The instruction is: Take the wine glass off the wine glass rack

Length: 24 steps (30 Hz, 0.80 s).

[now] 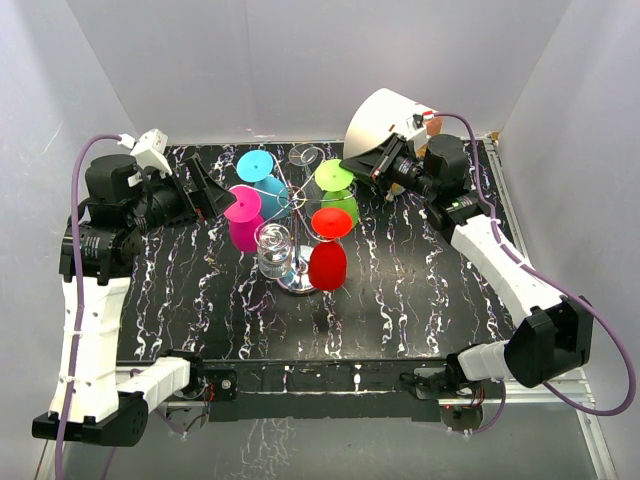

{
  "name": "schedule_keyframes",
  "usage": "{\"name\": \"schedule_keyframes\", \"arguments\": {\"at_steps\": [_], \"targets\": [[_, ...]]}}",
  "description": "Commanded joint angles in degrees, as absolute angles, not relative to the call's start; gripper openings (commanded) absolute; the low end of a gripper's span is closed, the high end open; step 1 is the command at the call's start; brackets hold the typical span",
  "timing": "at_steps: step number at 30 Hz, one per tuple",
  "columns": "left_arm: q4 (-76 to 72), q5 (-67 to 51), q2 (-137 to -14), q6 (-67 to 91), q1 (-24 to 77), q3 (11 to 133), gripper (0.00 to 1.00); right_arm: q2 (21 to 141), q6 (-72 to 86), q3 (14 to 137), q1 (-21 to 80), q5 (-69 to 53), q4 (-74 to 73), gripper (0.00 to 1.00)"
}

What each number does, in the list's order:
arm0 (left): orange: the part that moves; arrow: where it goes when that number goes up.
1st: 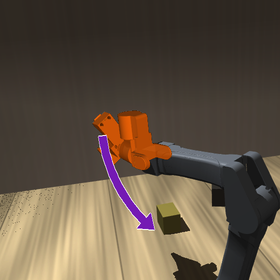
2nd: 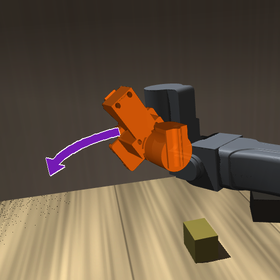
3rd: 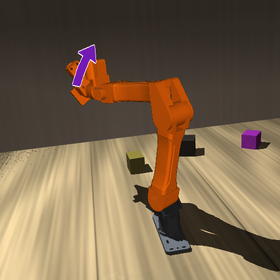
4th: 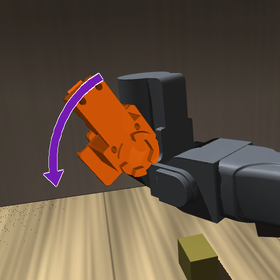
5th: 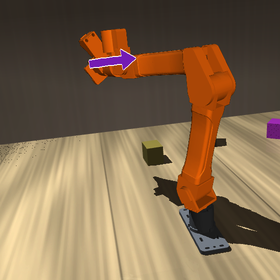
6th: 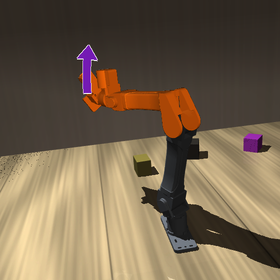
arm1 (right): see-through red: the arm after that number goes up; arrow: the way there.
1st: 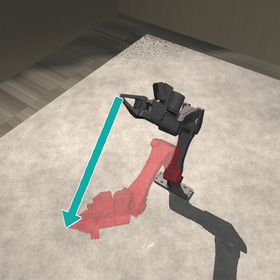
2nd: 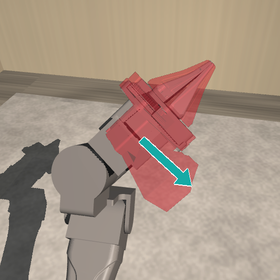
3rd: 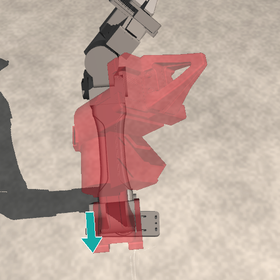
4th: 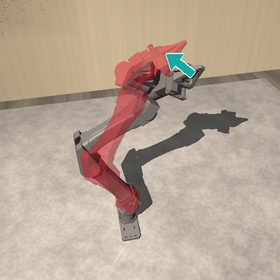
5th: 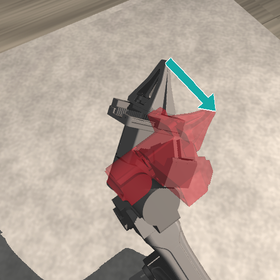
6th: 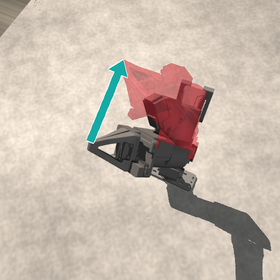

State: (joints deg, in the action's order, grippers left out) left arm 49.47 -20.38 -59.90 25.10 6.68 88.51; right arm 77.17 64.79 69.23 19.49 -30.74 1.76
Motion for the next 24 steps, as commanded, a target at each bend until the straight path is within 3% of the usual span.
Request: {"name": "schedule_keyframes", "arguments": {"at_steps": [1,24], "targets": [[49.92,-20.68,-58.72,24.53,6.94,90.17,0.99,76.26,65.19,71.97,19.44,-27.88,5.88,0.0],[49.99,-20.48,-59.27,24.66,6.95,91.38,0.99,64.76,55.03,71.68,19.42,-10.63,-5.91,0.0]]}}
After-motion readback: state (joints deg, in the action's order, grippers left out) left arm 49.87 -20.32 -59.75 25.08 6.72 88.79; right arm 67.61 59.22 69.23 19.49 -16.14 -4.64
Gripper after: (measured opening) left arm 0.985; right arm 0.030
